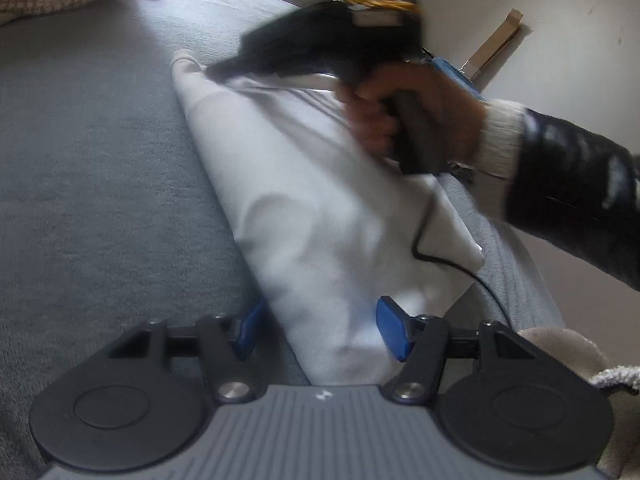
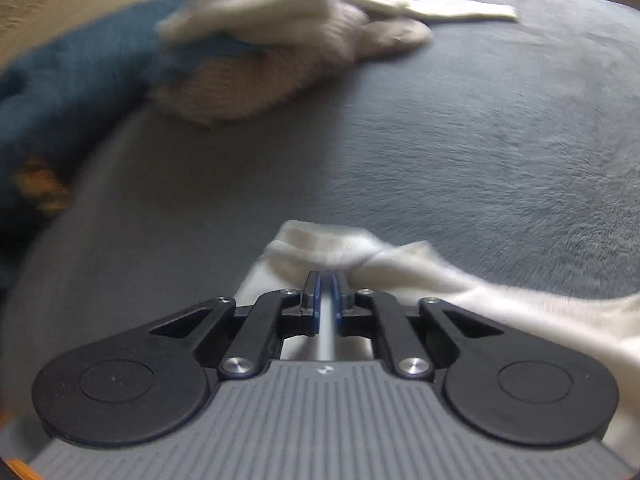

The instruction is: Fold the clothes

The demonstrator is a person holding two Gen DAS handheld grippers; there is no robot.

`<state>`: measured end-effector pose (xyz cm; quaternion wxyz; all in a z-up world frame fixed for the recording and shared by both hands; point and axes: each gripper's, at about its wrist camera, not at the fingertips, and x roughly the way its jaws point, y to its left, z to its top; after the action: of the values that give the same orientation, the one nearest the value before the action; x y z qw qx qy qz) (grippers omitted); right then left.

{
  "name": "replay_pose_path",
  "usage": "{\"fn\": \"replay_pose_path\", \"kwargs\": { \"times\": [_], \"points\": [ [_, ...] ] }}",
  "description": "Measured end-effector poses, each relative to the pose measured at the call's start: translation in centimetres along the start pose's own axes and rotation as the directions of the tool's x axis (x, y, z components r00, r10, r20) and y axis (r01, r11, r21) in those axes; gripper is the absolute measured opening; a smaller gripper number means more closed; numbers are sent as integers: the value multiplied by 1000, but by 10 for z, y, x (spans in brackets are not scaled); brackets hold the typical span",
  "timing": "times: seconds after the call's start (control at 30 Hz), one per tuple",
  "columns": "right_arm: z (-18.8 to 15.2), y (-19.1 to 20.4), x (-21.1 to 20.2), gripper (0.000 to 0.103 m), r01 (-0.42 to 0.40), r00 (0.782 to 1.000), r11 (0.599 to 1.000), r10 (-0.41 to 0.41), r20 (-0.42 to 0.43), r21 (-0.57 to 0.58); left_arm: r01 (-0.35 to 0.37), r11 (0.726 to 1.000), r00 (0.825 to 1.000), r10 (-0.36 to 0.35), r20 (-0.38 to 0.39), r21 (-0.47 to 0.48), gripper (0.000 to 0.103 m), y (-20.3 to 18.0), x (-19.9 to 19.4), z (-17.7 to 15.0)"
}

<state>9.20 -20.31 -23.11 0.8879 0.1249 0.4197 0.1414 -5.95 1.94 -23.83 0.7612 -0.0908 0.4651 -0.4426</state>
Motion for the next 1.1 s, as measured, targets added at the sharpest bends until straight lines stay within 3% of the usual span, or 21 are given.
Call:
{"fn": "replay_pose_path", "kwargs": {
  "times": [0.1,0.13,0.2,0.27,0.3,0.4,0.47,0.53,0.63,0.87,0.93,0.97,1.03,1.1],
  "points": [
    [11,0,-7,8,103,989,993,-109,96,63,30,999,1000,-30,1,-11,61,5,0,-2],
    [13,1,-14,8,88,990,994,-93,107,58,41,999,999,-41,2,-14,61,6,-1,-3],
    [17,0,-25,8,-28,997,998,25,68,50,60,998,998,-60,5,-21,61,9,0,-4],
    [15,3,-31,11,-139,990,990,140,-5,32,73,997,997,-73,7,-26,61,12,1,-3],
    [13,5,-32,16,-149,988,989,149,-33,21,78,997,997,-78,6,-26,61,12,1,-3],
    [2,-1,-31,18,-43,999,998,44,-30,35,86,996,996,-86,2,-30,61,14,2,-1],
    [-4,-17,-38,18,51,998,988,-57,38,144,86,996,996,-86,-4,-32,61,14,2,-1],
    [-13,-36,-59,18,81,986,957,-119,120,280,85,996,996,-85,-11,-36,61,14,1,-1],
    [-31,-51,-100,20,38,977,928,-113,180,371,88,995,996,-89,-16,-53,61,14,1,-1],
    [-82,-50,-167,20,-28,982,937,-39,182,349,62,996,997,-64,-34,-70,61,6,3,-2],
    [-99,-63,-168,20,-13,988,915,-49,145,403,43,996,998,-46,-40,-75,61,1,0,-4],
    [-109,-69,-170,20,33,987,903,-98,130,428,33,996,998,-36,-42,-77,61,-1,-1,-5],
    [-126,-80,-181,20,129,966,863,-221,135,489,8,997,999,-12,-45,-82,61,-4,-4,-7],
    [-142,-92,-201,22,133,937,799,-294,188,586,-24,997,999,21,-44,-74,61,-8,-9,-7]
  ]
}}
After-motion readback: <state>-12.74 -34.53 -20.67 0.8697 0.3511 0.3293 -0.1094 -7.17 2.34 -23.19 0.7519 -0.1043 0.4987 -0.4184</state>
